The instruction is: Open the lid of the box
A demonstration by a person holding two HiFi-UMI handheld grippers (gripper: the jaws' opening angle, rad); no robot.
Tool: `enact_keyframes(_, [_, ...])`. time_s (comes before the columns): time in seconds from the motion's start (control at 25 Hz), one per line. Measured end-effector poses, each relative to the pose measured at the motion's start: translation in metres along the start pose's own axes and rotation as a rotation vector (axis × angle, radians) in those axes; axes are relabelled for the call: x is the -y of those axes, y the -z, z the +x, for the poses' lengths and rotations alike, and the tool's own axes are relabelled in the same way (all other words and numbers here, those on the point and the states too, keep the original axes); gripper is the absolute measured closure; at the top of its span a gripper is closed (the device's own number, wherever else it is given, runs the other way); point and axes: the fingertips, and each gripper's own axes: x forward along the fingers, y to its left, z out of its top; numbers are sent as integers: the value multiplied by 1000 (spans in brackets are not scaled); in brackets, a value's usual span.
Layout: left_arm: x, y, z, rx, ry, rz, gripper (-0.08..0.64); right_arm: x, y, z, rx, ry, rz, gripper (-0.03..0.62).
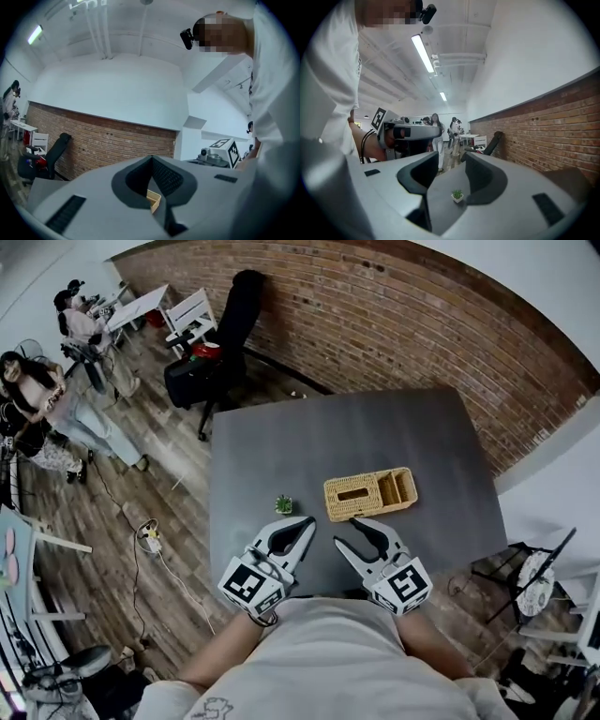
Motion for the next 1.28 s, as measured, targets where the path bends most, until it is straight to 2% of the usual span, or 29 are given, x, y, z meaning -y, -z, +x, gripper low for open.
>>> enact_keyframes(0.4, [22, 5, 49, 9, -161, 7, 549, 57, 2, -25, -4, -164, -10, 405])
enact_keyframes(0.68, [38, 8, 63, 11, -240, 10, 549, 72, 7, -41, -12, -244, -13, 405])
enact_keyframes(0.92, [35, 14, 68, -7, -268, 6, 549, 78, 14, -41, -22, -268, 3, 405])
enact_keyframes(1.28, [11, 31, 93, -49, -239, -33, 549, 102, 30, -25, -86, -251, -2, 405])
